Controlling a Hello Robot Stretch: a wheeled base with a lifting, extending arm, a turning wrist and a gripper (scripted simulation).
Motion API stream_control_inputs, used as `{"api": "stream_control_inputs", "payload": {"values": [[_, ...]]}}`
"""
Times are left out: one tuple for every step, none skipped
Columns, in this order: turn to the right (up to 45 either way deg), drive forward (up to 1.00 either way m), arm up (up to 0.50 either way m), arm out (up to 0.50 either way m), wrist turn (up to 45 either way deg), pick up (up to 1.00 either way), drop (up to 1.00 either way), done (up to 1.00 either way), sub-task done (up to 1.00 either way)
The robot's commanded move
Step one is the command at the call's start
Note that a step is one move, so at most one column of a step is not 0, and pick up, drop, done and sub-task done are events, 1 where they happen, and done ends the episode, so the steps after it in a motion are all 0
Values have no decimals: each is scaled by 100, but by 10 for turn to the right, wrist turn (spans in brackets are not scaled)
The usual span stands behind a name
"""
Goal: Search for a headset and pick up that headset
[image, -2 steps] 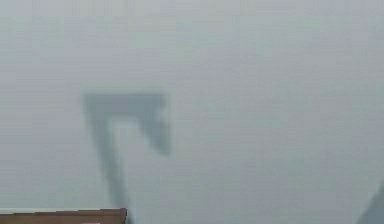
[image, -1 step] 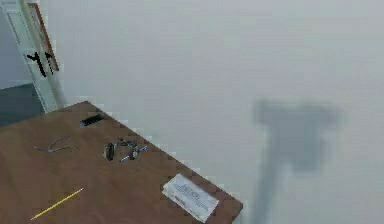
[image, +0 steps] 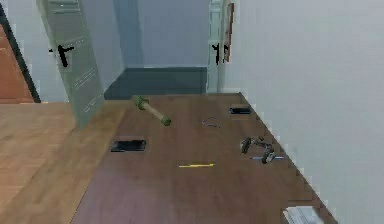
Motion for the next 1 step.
{"api": "stream_control_inputs", "payload": {"values": [[-450,0,0,0,0,0,0,0,0]]}}
